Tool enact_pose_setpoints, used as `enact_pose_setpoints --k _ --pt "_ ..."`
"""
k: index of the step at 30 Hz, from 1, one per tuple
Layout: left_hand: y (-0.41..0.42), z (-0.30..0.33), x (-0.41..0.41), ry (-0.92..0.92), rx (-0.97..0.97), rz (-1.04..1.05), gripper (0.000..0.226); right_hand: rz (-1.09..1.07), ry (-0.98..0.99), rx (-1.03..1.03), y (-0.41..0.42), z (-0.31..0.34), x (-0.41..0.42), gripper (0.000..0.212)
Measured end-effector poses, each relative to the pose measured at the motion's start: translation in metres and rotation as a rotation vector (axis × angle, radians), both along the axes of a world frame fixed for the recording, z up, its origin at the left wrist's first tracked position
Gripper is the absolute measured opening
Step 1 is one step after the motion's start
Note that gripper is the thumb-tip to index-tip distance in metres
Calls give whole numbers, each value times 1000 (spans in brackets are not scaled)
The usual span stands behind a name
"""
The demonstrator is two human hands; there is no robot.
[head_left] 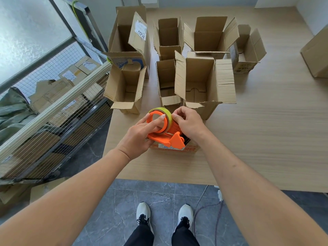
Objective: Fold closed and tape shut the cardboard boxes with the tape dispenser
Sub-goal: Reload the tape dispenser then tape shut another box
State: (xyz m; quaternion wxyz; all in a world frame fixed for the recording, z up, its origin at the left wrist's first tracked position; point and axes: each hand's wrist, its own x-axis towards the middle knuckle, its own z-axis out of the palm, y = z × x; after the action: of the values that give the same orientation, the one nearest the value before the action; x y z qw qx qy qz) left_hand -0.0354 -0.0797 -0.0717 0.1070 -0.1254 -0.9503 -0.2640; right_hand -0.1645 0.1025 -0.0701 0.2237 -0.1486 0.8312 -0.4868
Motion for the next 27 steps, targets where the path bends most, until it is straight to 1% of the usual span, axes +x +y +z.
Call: enact_pose_setpoints --k 10,16,24,27 --pt "-1 3 -1 -18 15 2 74 150 -57 71 -6 2 -2 19" --pt "-1 2 -1 -12 27 8 78 226 -48 109 -5 6 -4 20" --pt "-6 1 -2 -42 31 9 79 245 -43 104 -1 9 -2 21" --pt "-7 1 -3 -59 39 14 79 226 -33 86 1 8 -1 17"
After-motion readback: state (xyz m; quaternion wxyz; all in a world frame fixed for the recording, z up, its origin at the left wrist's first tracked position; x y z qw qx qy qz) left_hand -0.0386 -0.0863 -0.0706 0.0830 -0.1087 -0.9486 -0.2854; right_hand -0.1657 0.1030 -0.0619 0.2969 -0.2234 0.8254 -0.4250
